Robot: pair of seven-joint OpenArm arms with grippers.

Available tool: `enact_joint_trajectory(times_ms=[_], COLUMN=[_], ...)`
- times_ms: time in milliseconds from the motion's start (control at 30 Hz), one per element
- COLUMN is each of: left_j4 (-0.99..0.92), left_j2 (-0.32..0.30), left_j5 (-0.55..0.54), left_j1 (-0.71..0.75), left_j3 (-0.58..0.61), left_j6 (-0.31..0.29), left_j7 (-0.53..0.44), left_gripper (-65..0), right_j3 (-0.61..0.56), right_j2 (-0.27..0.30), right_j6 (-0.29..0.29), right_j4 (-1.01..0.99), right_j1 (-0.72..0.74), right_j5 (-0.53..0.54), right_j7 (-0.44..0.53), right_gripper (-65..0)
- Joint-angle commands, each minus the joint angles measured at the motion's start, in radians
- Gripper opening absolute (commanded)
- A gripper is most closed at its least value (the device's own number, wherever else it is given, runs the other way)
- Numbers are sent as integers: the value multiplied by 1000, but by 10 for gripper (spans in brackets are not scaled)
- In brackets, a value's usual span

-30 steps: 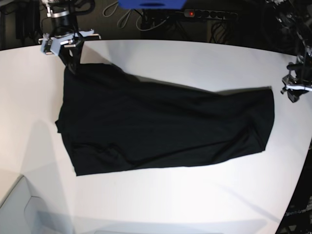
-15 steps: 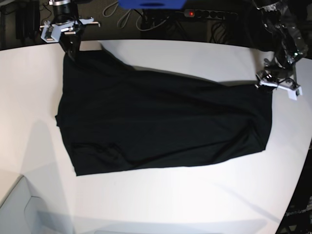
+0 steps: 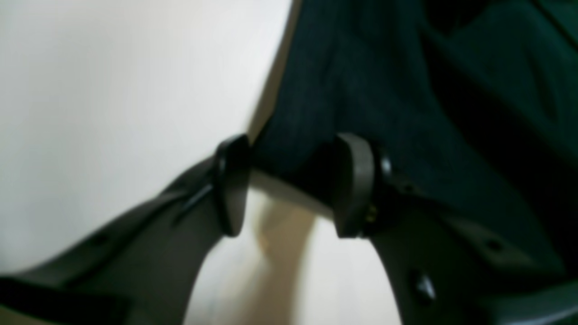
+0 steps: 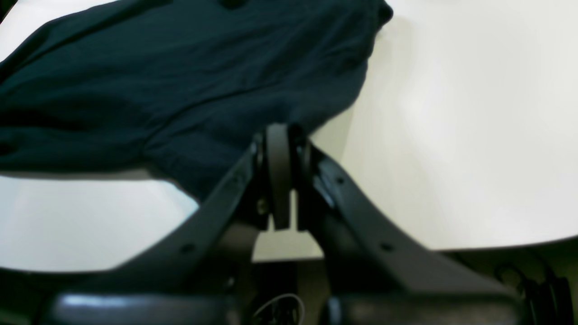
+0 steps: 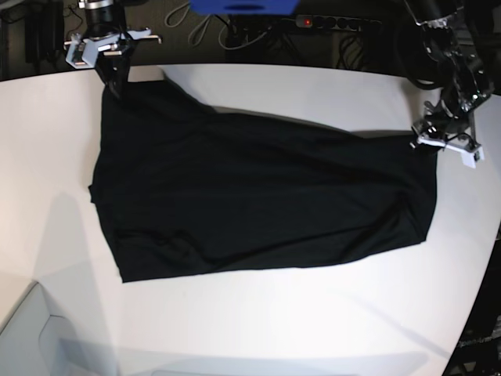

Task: Layout the t-shirt on the table in an organized manner, then fold the t-shirt properly
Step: 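Grasp the shirt corner with the left gripper while the right holds, then drag the held corner with the left gripper toward the right gripper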

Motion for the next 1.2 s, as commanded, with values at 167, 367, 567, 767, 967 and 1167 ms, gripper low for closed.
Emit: enact_joint_trajectory(times_ms=[167, 367, 567, 767, 967, 1167], left_j4=[75, 217, 279, 160, -27, -320], left_j2=[2, 2, -4, -6, -9, -9], left_j5=[-15, -15, -6, -4, -4, -4], left_j1=[-27, -6, -70, -224, -362, -544], left_j3=[3, -1, 5, 65, 175, 269], left_j6=[3, 4, 12, 13, 13, 13], left_j7=[30, 31, 31, 31, 31, 30], left_gripper=[-650, -650, -649, -646, -646, -599], right_j3=[5, 6, 8, 8, 8, 8], right_j2=[6, 6, 6, 6, 6, 6], right_j6=[2, 2, 2, 2, 2, 2], right_j4=[18, 18, 19, 19, 19, 18], right_j1=[-8, -2, 17, 38, 69, 109], right_j5=[-1, -1, -1, -1, -1, -1], right_j7=[29, 29, 29, 27, 27, 26], right_gripper=[-650, -650, -650, -650, -650, -650])
